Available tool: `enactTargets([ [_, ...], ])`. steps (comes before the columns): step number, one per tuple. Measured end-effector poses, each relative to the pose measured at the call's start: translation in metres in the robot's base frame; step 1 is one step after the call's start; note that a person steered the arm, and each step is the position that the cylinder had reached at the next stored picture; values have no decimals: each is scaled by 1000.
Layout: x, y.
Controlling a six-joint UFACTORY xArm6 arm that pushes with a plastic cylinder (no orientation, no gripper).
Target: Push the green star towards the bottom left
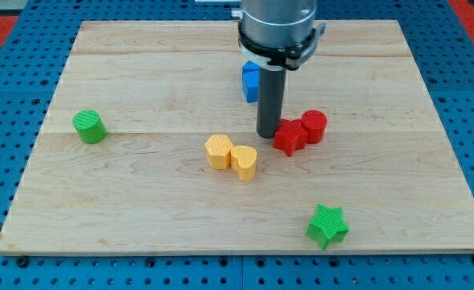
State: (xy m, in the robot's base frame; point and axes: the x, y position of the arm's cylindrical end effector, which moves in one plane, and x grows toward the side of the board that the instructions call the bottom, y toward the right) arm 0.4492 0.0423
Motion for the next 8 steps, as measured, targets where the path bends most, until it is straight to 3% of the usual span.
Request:
enactTargets([
  [1,7,-4],
  [3,106,147],
  [4,143,161],
  [5,166,144],
  [6,164,85],
  [7,170,75],
  [8,130,6],
])
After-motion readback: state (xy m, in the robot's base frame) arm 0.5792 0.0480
